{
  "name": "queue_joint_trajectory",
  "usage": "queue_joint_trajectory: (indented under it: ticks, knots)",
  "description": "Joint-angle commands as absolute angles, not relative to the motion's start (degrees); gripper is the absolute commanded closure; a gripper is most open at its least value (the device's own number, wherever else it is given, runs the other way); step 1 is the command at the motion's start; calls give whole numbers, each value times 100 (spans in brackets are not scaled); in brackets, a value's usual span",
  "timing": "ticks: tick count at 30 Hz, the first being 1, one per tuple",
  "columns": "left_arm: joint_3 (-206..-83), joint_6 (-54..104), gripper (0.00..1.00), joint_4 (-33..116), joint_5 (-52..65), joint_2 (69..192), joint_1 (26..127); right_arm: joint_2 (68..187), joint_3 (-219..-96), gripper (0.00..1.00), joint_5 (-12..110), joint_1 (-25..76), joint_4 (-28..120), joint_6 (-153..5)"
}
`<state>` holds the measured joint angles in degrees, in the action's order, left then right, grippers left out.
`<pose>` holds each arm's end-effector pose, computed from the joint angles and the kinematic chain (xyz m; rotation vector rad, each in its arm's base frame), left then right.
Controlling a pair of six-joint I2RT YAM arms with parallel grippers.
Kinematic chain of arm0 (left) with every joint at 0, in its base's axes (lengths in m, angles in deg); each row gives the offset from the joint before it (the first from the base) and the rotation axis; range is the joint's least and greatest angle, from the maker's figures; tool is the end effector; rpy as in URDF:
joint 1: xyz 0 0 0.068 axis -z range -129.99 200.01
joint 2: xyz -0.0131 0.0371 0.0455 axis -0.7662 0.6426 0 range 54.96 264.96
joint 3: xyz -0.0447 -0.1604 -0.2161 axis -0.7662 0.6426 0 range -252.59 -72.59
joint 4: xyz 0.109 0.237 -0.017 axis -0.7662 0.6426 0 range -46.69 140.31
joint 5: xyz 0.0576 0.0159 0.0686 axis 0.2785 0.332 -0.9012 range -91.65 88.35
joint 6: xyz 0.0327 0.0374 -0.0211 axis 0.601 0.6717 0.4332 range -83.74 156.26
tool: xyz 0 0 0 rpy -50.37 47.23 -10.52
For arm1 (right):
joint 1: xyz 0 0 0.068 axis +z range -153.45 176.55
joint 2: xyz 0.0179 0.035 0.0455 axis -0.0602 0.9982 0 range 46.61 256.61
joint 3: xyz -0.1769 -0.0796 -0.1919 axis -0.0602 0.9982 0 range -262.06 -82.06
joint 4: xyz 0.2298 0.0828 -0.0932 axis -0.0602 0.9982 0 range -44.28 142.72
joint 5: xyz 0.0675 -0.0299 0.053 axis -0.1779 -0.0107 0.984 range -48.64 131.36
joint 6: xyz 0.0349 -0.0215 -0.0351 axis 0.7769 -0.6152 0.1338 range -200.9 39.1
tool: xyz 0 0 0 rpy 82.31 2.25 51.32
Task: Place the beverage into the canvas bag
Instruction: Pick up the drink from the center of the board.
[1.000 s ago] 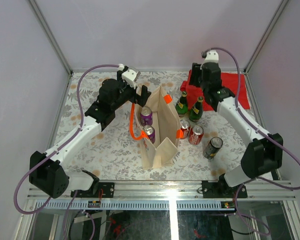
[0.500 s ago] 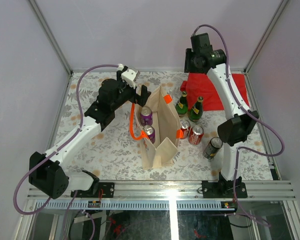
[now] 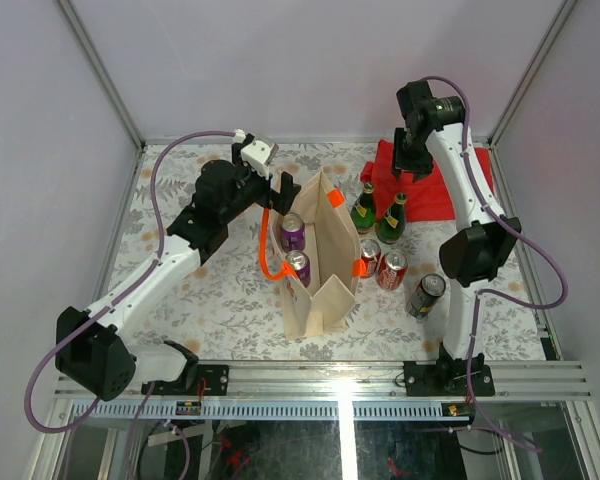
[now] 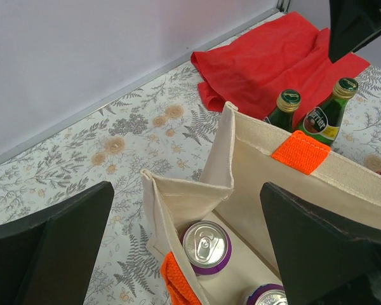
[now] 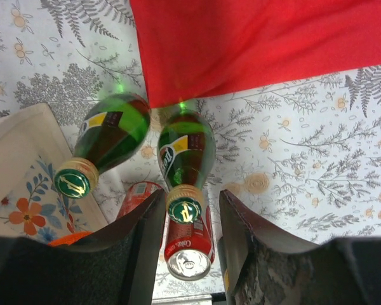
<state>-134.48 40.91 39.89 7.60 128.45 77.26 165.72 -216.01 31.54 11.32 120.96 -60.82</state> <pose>0.2687 -0.1449 0.3606 0.5907 1.6267 -0.4300 0.4112 0.1021 0.3701 0.1794 2.5935 -0.0076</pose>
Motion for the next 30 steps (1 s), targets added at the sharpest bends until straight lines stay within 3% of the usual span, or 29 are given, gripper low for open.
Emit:
queue_joint_trajectory:
  ticks: [1,16,30]
  knots:
    - [-13369,4019,0,3703,795,12672,7699,16606,-22031,53,3449,1037,12769,-6164]
    - [-13262,4021,0,3675,812,12608,7698,16891,-21833,56,4025,978,13001,-6272]
    - [-13227,4048,0,3651,843,12588,7694,16970,-21263,51,4191,981,13001,-6498]
